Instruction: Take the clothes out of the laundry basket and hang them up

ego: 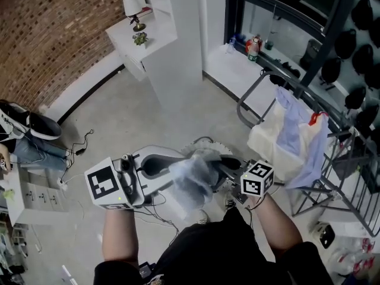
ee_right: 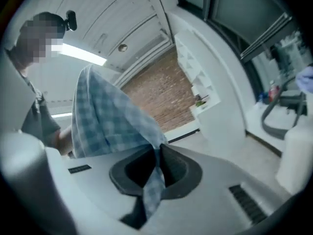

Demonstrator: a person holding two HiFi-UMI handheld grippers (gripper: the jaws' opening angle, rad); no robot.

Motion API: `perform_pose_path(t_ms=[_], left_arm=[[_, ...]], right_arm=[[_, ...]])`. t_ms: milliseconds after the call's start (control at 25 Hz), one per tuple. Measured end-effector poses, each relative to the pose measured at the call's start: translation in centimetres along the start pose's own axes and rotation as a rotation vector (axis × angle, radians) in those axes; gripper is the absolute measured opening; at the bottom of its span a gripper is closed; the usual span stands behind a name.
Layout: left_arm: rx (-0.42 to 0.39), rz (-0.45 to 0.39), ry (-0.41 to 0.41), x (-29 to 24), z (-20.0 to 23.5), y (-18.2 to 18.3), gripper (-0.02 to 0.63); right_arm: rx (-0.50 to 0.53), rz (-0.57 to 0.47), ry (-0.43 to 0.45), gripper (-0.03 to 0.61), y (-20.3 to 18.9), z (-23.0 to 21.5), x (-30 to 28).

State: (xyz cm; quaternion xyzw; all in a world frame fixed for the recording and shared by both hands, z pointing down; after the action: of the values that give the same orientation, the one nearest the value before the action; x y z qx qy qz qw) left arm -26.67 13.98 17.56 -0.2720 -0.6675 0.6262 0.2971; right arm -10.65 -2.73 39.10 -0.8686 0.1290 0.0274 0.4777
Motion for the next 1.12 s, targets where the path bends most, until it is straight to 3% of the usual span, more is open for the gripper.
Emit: perform_pose_path(t_ms=[80,200,400,720,880,1120], left_arm=[[0.005,0.012,0.050,1.0,0.3,-0.7,0.015],[0.012,0.026,0.107,2.1,0.7,-1.5,0.015],[-0.008,0.056,0.185,2.6,1.3,-2.1,0.015],[-0.004,0.009,0.246,0.8,2.5,-2.3,0.015],[-0.036,0.022,0.234,-1.7,2.5,-2.2,0.015],[-0.063,0.021,0.134,-6.5,1.1,-2.3,0.017]], right_arm=[[0.016,-0.067,-0.112,0.025,1.3,-0.7,2.0],[0.051,-0.142,-0.205,0.025,3.3,-0.6,4.5],[0.127,-0.231,-0.332,0.025,6.4,1.1,8.0],[0.201,-0.357,-0.480,0.025,10.0,6.0,13.5],[0.213,-0.411,-0.561,0.025,10.3,7.8,16.9],[0.240,-0.488,-0.671,0.024,10.3,10.7,23.0]])
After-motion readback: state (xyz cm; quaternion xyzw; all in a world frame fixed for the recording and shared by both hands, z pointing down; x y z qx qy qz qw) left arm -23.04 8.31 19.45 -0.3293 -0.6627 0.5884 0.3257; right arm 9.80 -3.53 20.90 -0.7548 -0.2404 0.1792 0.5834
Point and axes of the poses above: the fingertips, and each gripper's own axes: x backward along the fingers, z to its left, y out of its top, the point moved 10 cm from there along x, backward along the fingers, and after that the axes turned 5 degrees about -x, right-handed, at the moved point
